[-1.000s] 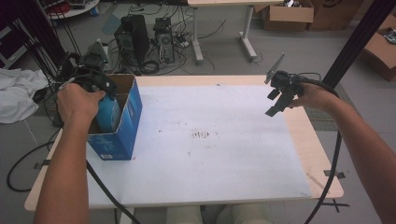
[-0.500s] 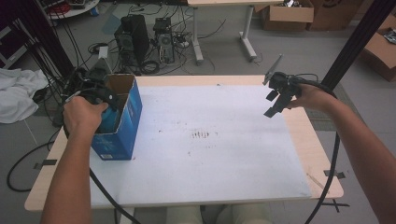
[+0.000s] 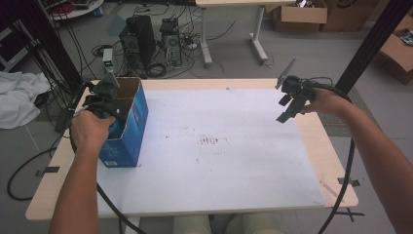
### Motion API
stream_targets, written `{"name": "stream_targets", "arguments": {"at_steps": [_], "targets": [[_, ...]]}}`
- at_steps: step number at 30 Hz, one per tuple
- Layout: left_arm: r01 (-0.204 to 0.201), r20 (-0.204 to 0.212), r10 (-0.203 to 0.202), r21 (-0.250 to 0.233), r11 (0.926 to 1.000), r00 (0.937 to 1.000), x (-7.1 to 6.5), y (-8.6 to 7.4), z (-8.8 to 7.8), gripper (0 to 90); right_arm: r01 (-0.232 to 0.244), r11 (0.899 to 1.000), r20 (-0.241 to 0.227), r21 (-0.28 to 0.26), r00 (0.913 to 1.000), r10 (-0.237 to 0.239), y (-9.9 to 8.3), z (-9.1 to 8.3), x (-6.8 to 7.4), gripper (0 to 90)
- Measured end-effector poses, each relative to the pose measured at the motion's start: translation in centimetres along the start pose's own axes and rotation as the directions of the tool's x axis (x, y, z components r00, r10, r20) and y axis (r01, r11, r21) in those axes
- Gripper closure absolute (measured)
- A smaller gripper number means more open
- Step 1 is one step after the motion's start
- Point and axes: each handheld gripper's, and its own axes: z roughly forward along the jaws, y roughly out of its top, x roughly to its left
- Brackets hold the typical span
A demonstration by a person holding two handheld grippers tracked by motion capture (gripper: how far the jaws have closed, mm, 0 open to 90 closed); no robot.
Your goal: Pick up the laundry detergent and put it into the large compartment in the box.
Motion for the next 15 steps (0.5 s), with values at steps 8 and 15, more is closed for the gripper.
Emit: {"name": "stream_targets", "arguments": {"at_steps": [8, 15], "targets": [[0.005, 0.008, -0.005, 0.006, 1.0, 1.0, 0.17, 0.02, 0.07, 37.8, -0.003, 1.0, -0.003, 0.002, 1.0, 0.003, 0.0, 0.11, 0.03, 17.7], [0.013, 0.023, -0.014, 0.017, 0.9998, 0.9996, 0.45, 0.06, 0.19, 36.6, 0.001, 1.0, -0.004, 0.006, 1.0, 0.0, -0.04, 0.23, -0.06, 17.7]]}}
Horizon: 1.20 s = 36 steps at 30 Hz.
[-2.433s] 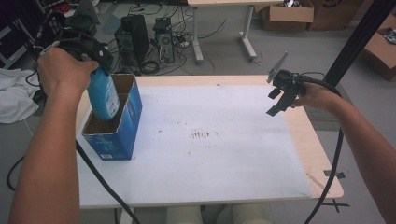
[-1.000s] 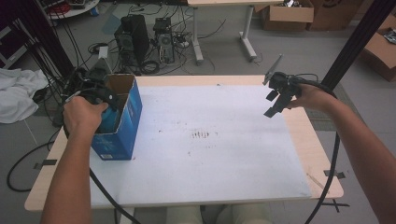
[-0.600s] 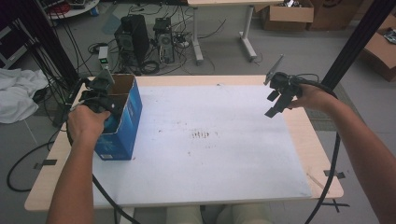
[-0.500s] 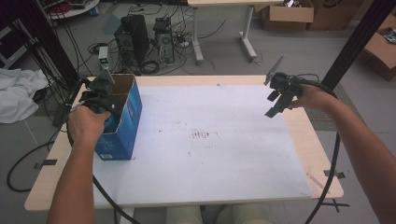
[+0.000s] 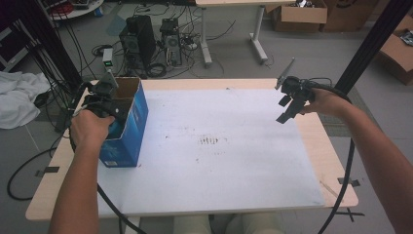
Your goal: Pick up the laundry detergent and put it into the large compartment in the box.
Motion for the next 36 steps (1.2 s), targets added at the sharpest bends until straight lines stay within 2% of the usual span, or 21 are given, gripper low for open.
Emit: {"name": "stream_targets", "arguments": {"at_steps": [2, 12, 18, 29, 36], "targets": [[0.001, 0.002, -0.001, 0.001, 1.0, 1.0, 0.1, 0.0, 0.0, 33.5, -0.001, 1.0, -0.001, -0.003, 1.0, 0.001, 0.0, 0.1, 0.0, 17.7], [0.018, 0.021, -0.018, -0.026, 0.9995, 0.9996, 0.3, -0.1, -0.5, 31.9, -0.004, 1.0, -0.016, 0.009, 0.9999, 0.004, -0.1, 0.5, 0.1, 17.7], [0.06, 0.035, -0.058, -0.051, 0.9969, 0.9977, 0.8, -0.1, -1.5, 28.1, -0.007, 1.0, -0.018, 0.015, 0.9998, 0.007, -0.1, 0.4, 0.1, 17.8], [0.06, 0.03, -0.058, -0.099, 0.9933, 0.9979, 0.9, 0.1, -4.0, 27.6, -0.008, 1.0, -0.017, 0.007, 0.9998, 0.008, -0.4, 0.0, 0.3, 17.7], [0.043, 0.02, -0.041, -0.126, 0.9911, 0.999, 0.6, 0.1, -5.7, 27.6, -0.005, 1.0, -0.014, 0.002, 0.9999, 0.005, -0.4, -0.4, 0.5, 17.7]]}}
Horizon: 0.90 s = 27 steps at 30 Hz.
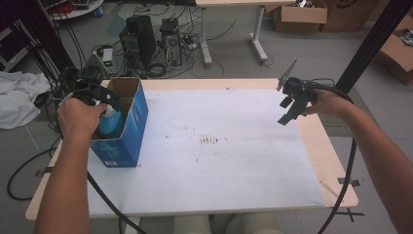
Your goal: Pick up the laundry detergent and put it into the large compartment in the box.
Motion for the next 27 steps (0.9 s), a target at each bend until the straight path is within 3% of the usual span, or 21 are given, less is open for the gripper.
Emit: {"name": "stream_targets", "arguments": {"at_steps": [4, 9, 11, 18, 24, 27], "targets": [[0.007, 0.036, -0.006, -0.032, 0.9995, 0.9993, -0.4, 0.1, -1.1, 27.0, 0.002, 1.0, 0.002, -0.001, 1.0, -0.002, 0.0, -0.1, 0.2, 17.6], [-0.002, 0.043, 0.004, -0.059, 0.9982, 0.999, -1.0, 0.3, -2.3, 26.0, 0.008, 1.0, 0.001, -0.004, 1.0, -0.008, 0.1, -0.1, 0.3, 17.6], [-0.008, 0.031, 0.01, -0.065, 0.9978, 0.9995, -1.3, 0.5, -2.7, 25.1, 0.006, 1.0, 0.002, -0.004, 1.0, -0.006, 0.1, -0.2, 0.4, 17.6], [-0.056, 0.047, 0.06, -0.07, 0.996, 0.9971, -3.2, 0.9, -3.6, 23.0, 0.008, 1.0, 0.003, -0.006, 1.0, -0.008, 0.0, -0.3, 0.4, 17.6], [-0.124, 0.078, 0.131, -0.094, 0.9879, 0.9883, -5.5, 1.2, -4.3, 22.2, 0.005, 1.0, 0.002, -0.006, 1.0, -0.005, 0.1, -0.4, 0.6, 17.6], [-0.164, 0.093, 0.174, -0.102, 0.9811, 0.9804, -6.8, 1.3, -4.5, 20.7, 0.004, 1.0, 0.003, -0.006, 1.0, -0.004, 0.1, -0.4, 0.7, 17.0]]}}
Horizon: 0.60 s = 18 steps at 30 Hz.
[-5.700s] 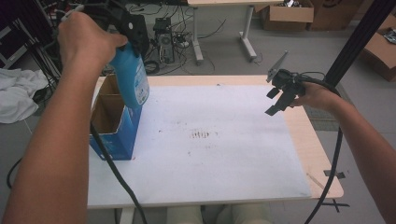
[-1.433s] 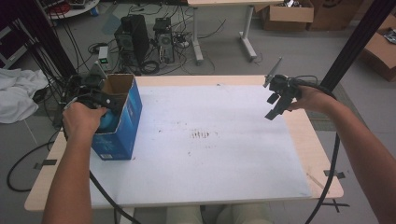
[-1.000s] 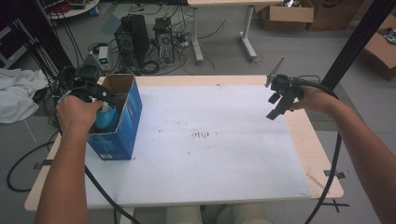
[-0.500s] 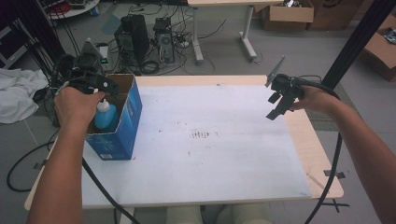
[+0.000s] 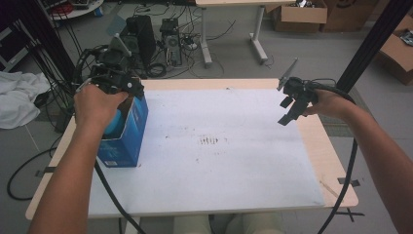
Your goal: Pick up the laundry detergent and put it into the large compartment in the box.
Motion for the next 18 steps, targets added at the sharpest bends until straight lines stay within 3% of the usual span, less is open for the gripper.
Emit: {"name": "stream_targets", "arguments": {"at_steps": [6, 11, 15, 18], "targets": [[-0.103, 0.022, 0.103, -0.001, 0.9947, 0.9944, -2.5, 0.4, 0.2, 20.2, 0.0, 1.0, 0.002, -0.005, 1.0, 0.0, 0.0, -0.1, 0.1, 17.0], [-0.18, 0.045, 0.18, -0.003, 0.9837, 0.9827, -4.2, 0.7, 0.6, 21.0, -0.003, 1.0, 0.0, -0.004, 1.0, 0.003, -0.1, -0.1, 0.1, 17.0], [-0.252, 0.053, 0.252, -0.014, 0.9676, 0.9662, -5.6, 1.0, 0.8, 20.6, 0.0, 1.0, 0.0, -0.004, 1.0, 0.0, -0.2, 0.0, 0.1, 16.9], [-0.309, 0.059, 0.311, -0.031, 0.9504, 0.9487, -6.6, 1.2, 1.0, 20.2, -0.001, 1.0, -0.003, -0.005, 1.0, 0.001, -0.3, 0.2, 0.1, 16.9]]}}
